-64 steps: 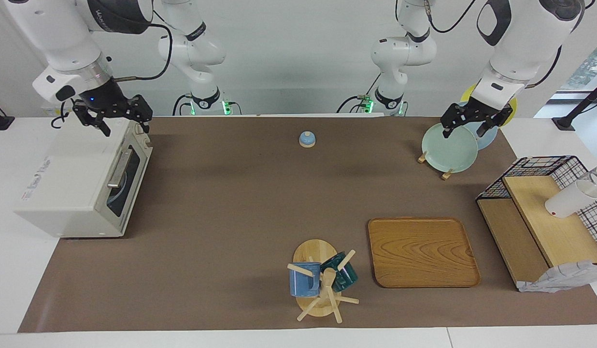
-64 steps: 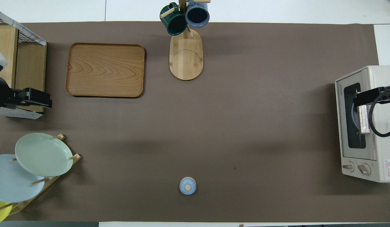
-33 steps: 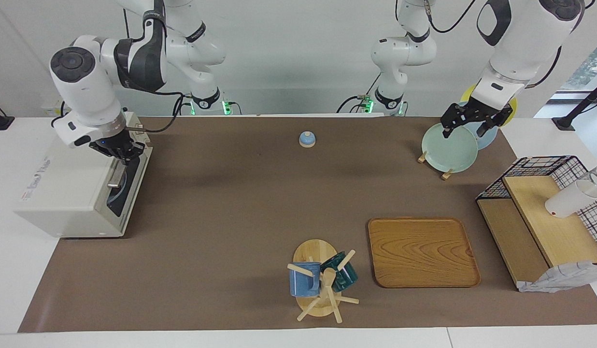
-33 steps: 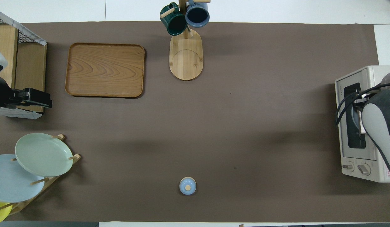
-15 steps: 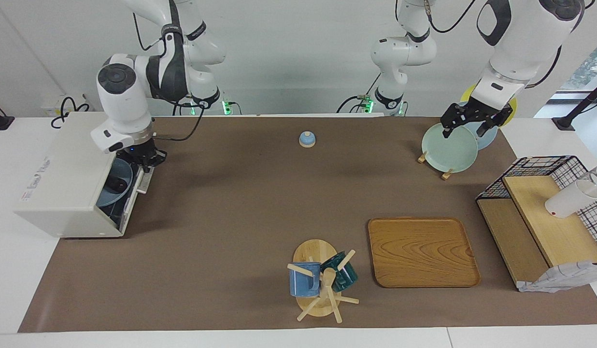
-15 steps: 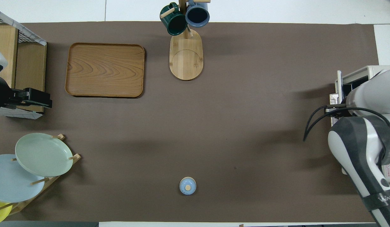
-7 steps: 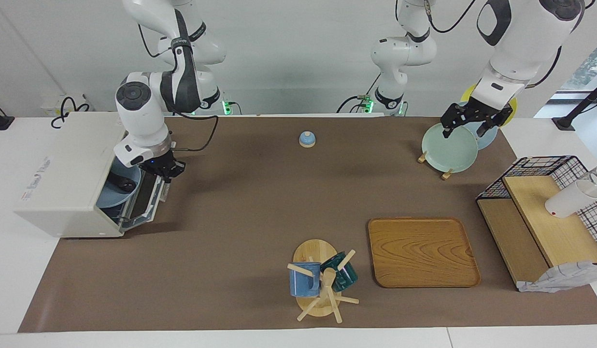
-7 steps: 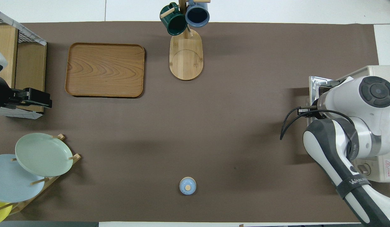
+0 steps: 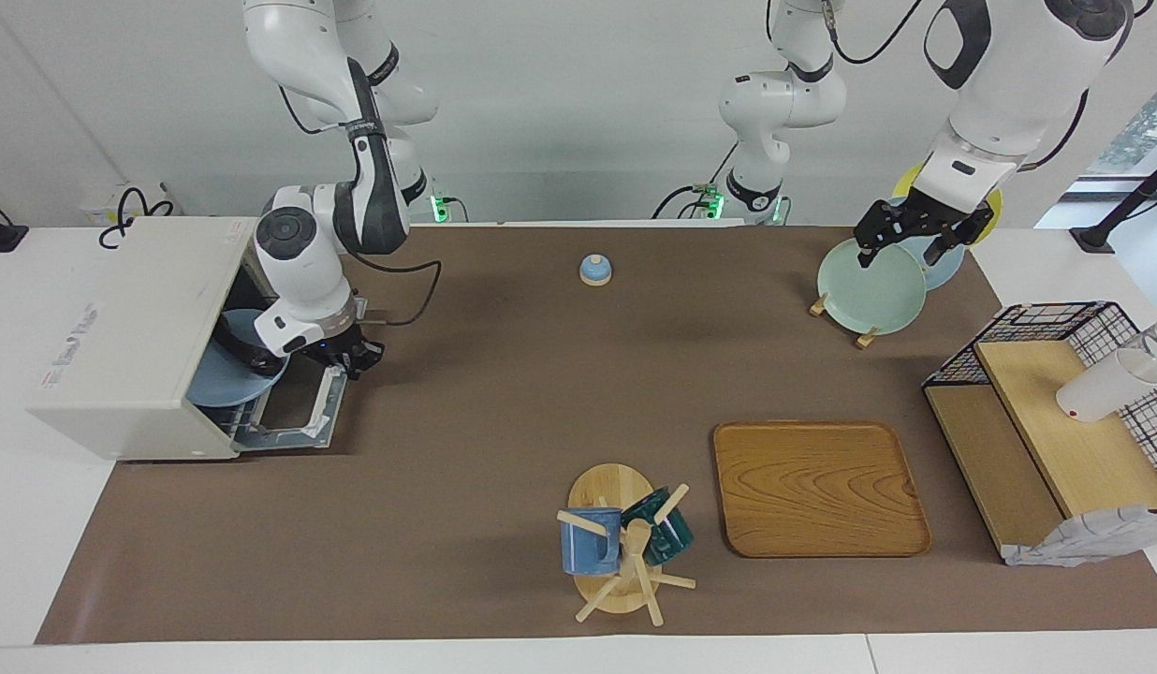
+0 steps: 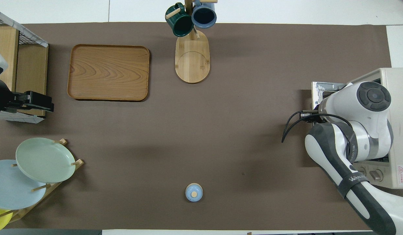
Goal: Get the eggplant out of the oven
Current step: 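Pull the oven door down and open with the right gripper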
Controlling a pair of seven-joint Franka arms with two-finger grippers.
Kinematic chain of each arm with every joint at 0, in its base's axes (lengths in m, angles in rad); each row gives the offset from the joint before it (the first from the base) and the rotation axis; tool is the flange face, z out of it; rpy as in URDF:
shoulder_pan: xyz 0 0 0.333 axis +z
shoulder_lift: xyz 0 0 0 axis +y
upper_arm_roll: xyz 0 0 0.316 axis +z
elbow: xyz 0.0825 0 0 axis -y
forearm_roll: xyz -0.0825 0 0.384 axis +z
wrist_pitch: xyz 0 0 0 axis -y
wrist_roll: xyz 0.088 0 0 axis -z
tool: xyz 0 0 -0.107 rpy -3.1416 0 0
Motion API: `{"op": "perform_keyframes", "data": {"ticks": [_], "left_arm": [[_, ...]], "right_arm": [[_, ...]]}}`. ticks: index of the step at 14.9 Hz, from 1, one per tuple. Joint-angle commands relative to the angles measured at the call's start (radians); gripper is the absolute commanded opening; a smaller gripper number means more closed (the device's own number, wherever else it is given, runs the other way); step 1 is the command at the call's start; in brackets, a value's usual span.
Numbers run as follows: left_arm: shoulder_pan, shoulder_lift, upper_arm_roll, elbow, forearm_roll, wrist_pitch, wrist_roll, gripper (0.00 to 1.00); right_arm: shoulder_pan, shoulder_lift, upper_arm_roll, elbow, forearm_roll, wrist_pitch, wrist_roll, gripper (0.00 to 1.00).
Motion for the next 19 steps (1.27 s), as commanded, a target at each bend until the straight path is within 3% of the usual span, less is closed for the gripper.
{"op": "perform_keyframes", "data": {"ticks": [1, 7, 12, 13, 15, 16, 19], "left_arm": [[0.001, -0.009, 0.001, -0.004, 0.021, -0.002, 0.007, 1.0], [-0.001, -0.009, 0.001, -0.004, 0.021, -0.002, 0.008, 1.0], [0.001, -0.009, 0.001, -0.004, 0.021, -0.002, 0.007, 1.0], [0.001, -0.009, 0.001, -0.004, 0.021, -0.002, 0.007, 1.0], [-0.001, -0.009, 0.001, -0.002, 0.021, -0.002, 0.007, 1.0], [0.001, -0.009, 0.001, -0.004, 0.021, -0.002, 0.007, 1.0], [0.001, -0.009, 0.001, -0.004, 0.021, -0.002, 0.007, 1.0]], "right_arm": [[-0.019, -0.01, -0.018, -0.025, -0.016, 0.041, 0.002, 0.0], [-0.019, 0.019, -0.018, -0.068, -0.016, 0.09, 0.003, 0.0], [0.044, 0.022, -0.018, 0.054, 0.019, -0.081, 0.012, 0.0], [0.064, 0.021, -0.018, 0.086, 0.019, -0.129, 0.017, 0.1], [0.07, 0.012, -0.018, 0.104, 0.019, -0.151, 0.034, 0.51], [0.07, -0.004, -0.018, 0.107, 0.018, -0.169, 0.035, 0.58], [0.029, -0.071, -0.032, 0.139, -0.009, -0.299, 0.023, 0.58]]}}
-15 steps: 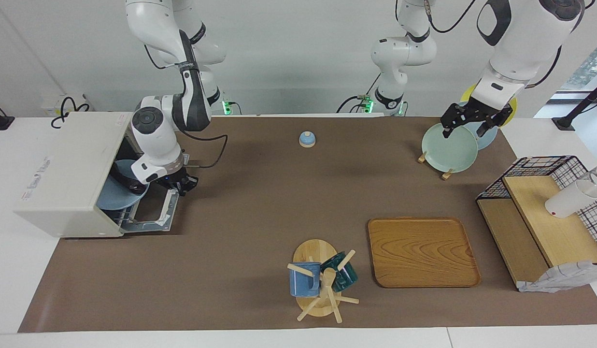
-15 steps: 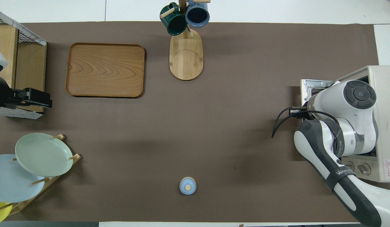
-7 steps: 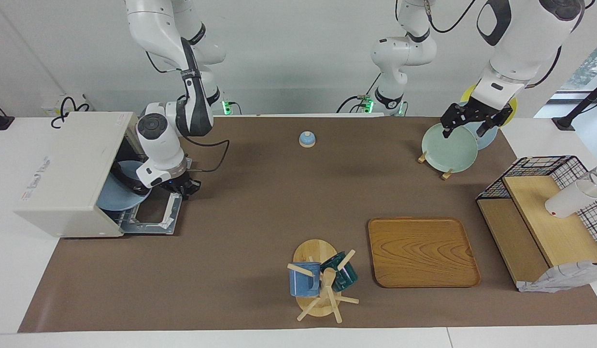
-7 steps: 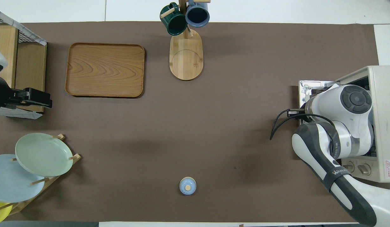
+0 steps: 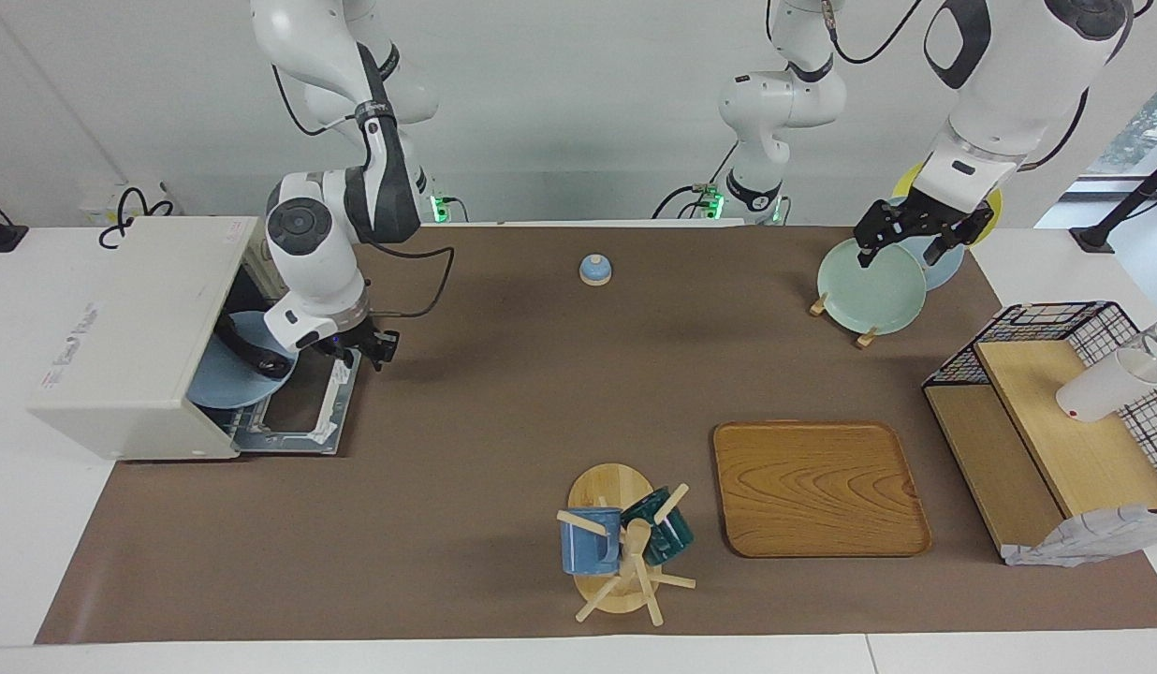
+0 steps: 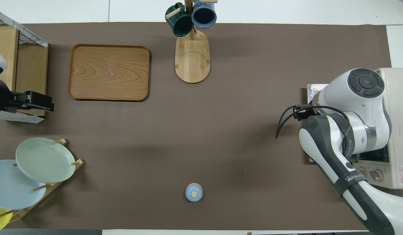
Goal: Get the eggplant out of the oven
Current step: 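Pull the oven door down and open with the right gripper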
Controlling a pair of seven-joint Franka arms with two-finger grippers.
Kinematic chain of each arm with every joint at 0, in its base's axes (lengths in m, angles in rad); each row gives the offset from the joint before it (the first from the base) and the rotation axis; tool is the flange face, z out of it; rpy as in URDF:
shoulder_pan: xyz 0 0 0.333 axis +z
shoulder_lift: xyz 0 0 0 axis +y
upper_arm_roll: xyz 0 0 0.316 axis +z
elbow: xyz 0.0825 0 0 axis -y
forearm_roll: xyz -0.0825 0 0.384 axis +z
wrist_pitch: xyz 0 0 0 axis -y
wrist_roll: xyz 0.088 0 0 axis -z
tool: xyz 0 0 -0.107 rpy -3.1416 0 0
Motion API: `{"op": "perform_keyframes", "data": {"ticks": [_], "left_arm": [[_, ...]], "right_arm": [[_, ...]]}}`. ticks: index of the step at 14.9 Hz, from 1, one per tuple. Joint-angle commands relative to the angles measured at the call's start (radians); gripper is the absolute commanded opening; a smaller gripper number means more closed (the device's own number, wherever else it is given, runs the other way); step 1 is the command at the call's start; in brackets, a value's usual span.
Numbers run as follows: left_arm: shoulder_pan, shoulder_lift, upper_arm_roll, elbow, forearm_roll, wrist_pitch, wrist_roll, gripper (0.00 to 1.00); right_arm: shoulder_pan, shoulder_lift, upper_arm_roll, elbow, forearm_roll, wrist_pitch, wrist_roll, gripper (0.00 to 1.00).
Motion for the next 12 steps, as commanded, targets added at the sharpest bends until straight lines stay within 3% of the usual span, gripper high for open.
{"op": "perform_keyframes", "data": {"ticks": [1, 6, 12], "left_arm": [[-0.001, -0.009, 0.001, -0.004, 0.021, -0.002, 0.008, 1.0], [0.001, -0.009, 0.002, -0.004, 0.021, 0.0, 0.007, 1.0], [0.001, -0.009, 0.002, -0.004, 0.021, -0.002, 0.007, 1.0]], "right_arm": [[-0.078, -0.068, -0.01, 0.005, -0.022, -0.085, -0.018, 0.58], [-0.158, -0.079, -0.01, -0.016, -0.036, -0.096, -0.069, 0.56], [-0.17, -0.097, -0.009, -0.069, -0.036, -0.05, -0.103, 0.54]]}}
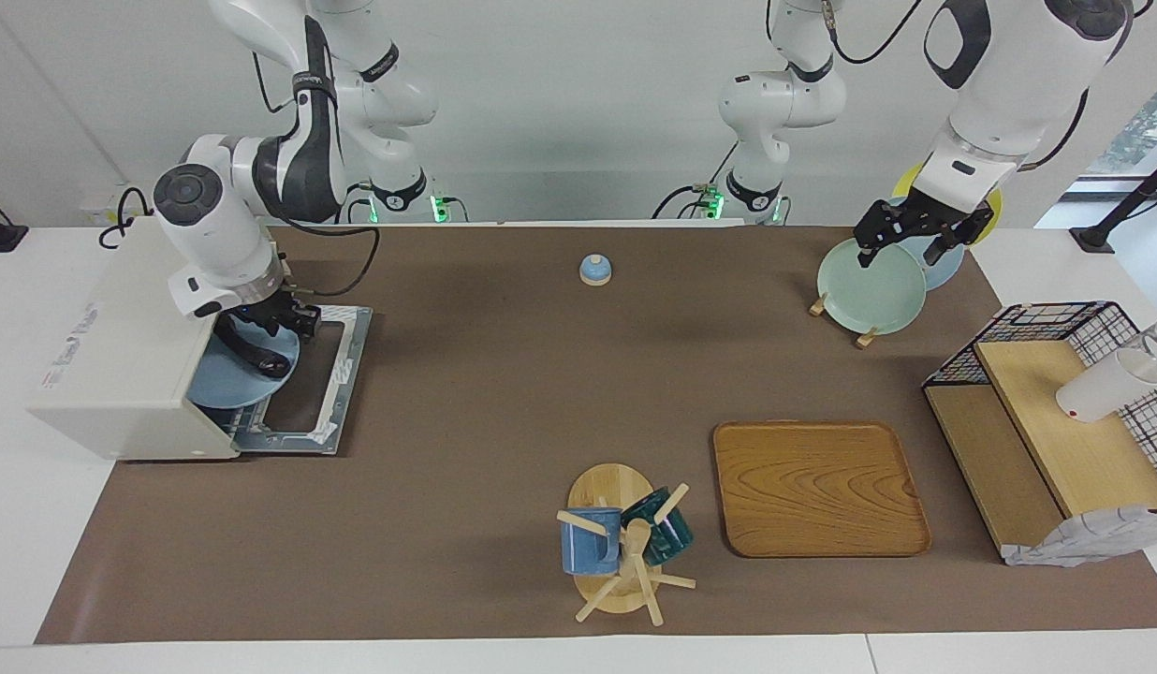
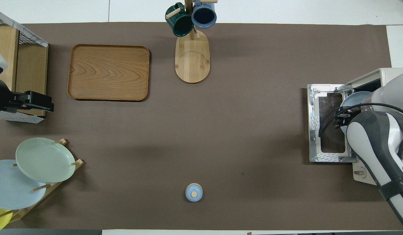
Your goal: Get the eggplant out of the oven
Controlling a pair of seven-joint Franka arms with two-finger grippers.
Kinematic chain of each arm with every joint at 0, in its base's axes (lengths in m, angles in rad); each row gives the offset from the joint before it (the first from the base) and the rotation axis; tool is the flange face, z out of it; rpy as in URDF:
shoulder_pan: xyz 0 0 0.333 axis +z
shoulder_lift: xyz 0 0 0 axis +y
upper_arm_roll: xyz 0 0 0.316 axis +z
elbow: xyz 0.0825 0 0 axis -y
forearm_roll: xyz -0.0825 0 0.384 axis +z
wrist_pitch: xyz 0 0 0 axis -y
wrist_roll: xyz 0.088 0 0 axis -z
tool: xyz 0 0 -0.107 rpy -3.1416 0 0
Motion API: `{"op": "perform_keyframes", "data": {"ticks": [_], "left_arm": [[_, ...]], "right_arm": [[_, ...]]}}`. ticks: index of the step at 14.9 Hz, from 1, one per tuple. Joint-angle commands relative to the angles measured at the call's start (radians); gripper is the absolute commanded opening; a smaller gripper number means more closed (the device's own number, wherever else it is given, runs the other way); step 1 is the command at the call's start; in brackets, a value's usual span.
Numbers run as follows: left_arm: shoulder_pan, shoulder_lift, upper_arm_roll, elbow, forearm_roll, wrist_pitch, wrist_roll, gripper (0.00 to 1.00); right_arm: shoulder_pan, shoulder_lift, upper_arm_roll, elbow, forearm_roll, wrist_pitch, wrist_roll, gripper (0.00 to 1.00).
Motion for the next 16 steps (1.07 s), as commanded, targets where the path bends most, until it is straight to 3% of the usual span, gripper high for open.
{"op": "perform_keyframes", "data": {"ticks": [1, 8, 9, 14, 16], "left_arm": [[0.0, -0.009, 0.004, -0.004, 0.021, -0.003, 0.007, 1.0], [0.0, -0.009, 0.004, -0.004, 0.021, 0.0, 0.007, 1.0], [0.0, -0.009, 0.004, -0.004, 0.021, 0.007, 0.007, 1.0], [-0.001, -0.009, 0.004, -0.004, 0.021, 0.004, 0.005, 1.0], [-0.001, -0.009, 0.004, -0.004, 0.021, 0.009, 0.005, 1.0]], "right_arm": [[-0.013, -0.032, 0.01, -0.068, -0.013, 0.076, -0.066, 0.54], [-0.039, -0.049, 0.01, -0.143, -0.013, 0.195, -0.22, 0.5], [-0.047, -0.053, 0.01, -0.154, -0.013, 0.214, -0.237, 0.46], [-0.049, -0.064, 0.01, -0.179, -0.013, 0.22, -0.274, 0.0], [-0.038, -0.064, 0.009, -0.176, -0.014, 0.216, -0.28, 0.0]]}}
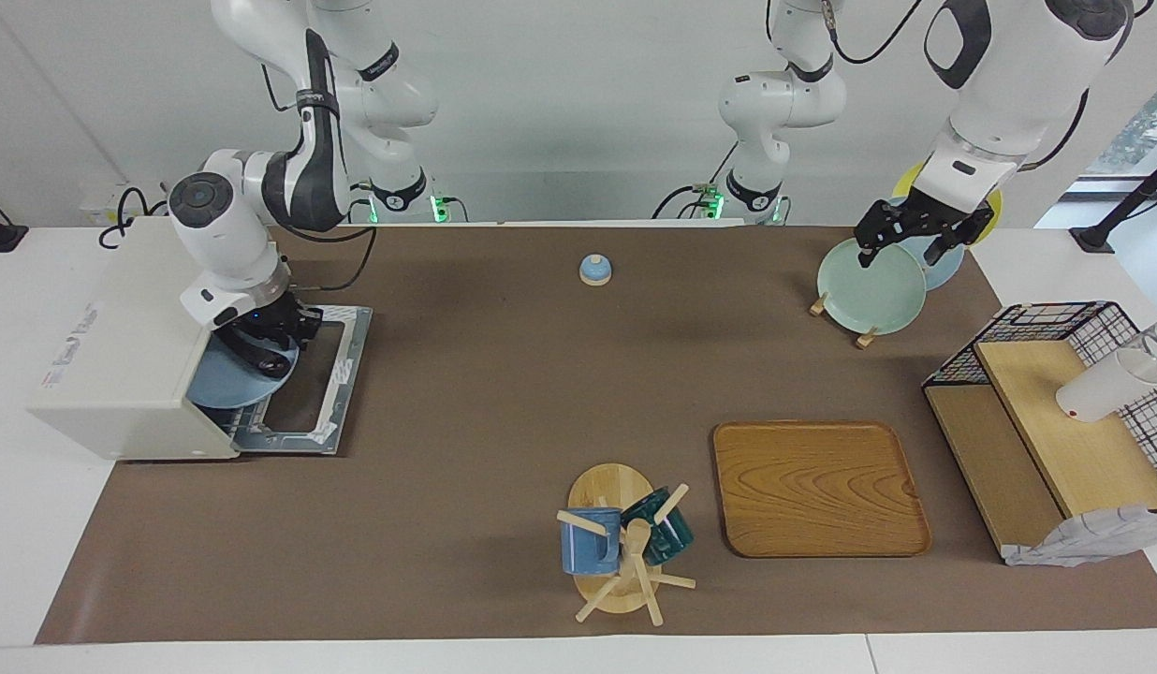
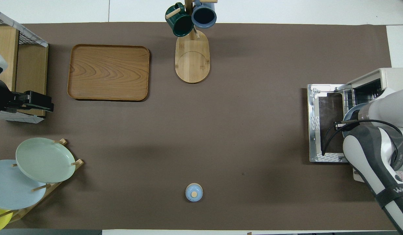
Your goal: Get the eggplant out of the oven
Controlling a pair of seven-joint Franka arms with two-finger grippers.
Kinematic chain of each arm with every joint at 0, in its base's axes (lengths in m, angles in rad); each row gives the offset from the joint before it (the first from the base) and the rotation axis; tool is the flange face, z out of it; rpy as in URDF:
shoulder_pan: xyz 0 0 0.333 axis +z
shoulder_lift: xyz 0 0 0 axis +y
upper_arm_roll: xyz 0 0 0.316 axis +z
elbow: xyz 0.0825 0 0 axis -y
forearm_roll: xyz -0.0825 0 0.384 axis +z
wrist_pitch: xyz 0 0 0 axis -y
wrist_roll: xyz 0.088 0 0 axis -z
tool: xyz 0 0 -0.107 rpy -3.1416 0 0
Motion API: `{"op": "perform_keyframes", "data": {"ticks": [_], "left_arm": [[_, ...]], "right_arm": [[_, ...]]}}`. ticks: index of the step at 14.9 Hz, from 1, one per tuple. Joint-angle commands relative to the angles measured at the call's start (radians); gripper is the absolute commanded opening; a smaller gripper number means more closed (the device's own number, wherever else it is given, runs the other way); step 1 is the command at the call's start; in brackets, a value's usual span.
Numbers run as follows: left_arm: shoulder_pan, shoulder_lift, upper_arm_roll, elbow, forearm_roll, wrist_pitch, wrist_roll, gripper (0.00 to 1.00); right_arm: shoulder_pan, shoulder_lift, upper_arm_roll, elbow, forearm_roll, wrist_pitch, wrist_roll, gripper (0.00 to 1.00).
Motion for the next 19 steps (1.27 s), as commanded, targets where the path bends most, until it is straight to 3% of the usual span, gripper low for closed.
{"op": "perform_keyframes", "data": {"ticks": [1, 5, 11, 15, 19], "left_arm": [[-0.006, -0.009, 0.004, -0.002, 0.021, 0.009, 0.003, 1.0], [-0.005, -0.009, 0.004, -0.004, 0.021, 0.004, 0.005, 1.0], [-0.005, -0.009, 0.004, -0.004, 0.021, 0.007, 0.003, 1.0], [-0.003, -0.009, 0.004, -0.004, 0.021, 0.007, 0.003, 1.0], [-0.003, -0.009, 0.004, -0.004, 0.021, 0.009, 0.007, 1.0]], "right_arm": [[-0.002, -0.026, 0.009, -0.025, -0.025, 0.009, -0.027, 0.0], [0.114, 0.006, 0.018, 0.09, -0.05, -0.107, -0.015, 0.0], [0.436, 0.061, 0.019, 0.265, -0.134, -0.27, 0.218, 0.0], [0.625, 0.191, 0.027, 0.484, -0.116, -0.38, 0.447, 0.0], [0.808, 0.463, 0.029, 0.788, -0.005, -0.432, 0.771, 0.0]]}}
